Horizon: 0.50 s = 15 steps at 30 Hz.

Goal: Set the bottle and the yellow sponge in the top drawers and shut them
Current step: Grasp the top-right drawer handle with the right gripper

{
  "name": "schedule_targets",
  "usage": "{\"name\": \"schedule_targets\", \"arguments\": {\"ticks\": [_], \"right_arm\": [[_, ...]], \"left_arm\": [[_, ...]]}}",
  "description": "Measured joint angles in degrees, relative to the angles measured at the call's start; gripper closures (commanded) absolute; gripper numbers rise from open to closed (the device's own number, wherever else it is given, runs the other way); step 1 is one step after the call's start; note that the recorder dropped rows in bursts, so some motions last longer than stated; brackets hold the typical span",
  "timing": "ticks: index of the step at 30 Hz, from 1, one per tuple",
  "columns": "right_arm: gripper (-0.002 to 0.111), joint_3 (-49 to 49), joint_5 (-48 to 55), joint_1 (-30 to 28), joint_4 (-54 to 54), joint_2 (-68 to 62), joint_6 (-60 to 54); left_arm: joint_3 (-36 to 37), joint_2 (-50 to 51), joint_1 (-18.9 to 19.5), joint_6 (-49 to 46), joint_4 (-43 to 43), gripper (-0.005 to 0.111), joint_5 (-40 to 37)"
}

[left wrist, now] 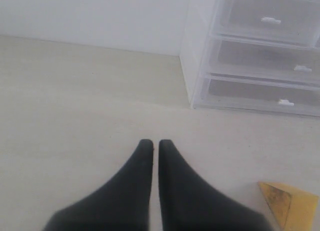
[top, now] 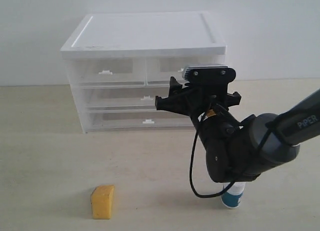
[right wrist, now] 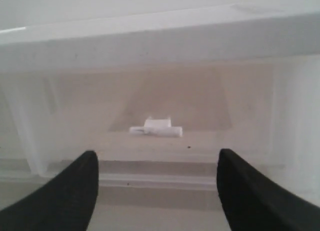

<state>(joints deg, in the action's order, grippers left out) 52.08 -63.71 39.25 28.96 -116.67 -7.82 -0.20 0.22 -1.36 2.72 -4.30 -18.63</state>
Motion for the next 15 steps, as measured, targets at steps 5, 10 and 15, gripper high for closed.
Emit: {"name": "schedule_targets", "arguments": {"ticks": [5, 10, 15], "right_arm": [[0.047, 3.46, 1.05, 0.08, 1.38, -2.84, -1.16], [0.047, 5.22, 0.34, 0.08, 2.9, -3.88, -2.49], [0.047, 5.69, -0.7, 0.08, 5.25, -3.95, -2.57]], "left_arm": [[0.0, 0.0, 0.0, 0.0, 0.0, 0.103, 0.0], [0.0, 0.0, 0.0, 0.0, 0.0, 0.103, 0.0], [0.0, 0.0, 0.0, 0.0, 0.0, 0.103, 0.0]]}}
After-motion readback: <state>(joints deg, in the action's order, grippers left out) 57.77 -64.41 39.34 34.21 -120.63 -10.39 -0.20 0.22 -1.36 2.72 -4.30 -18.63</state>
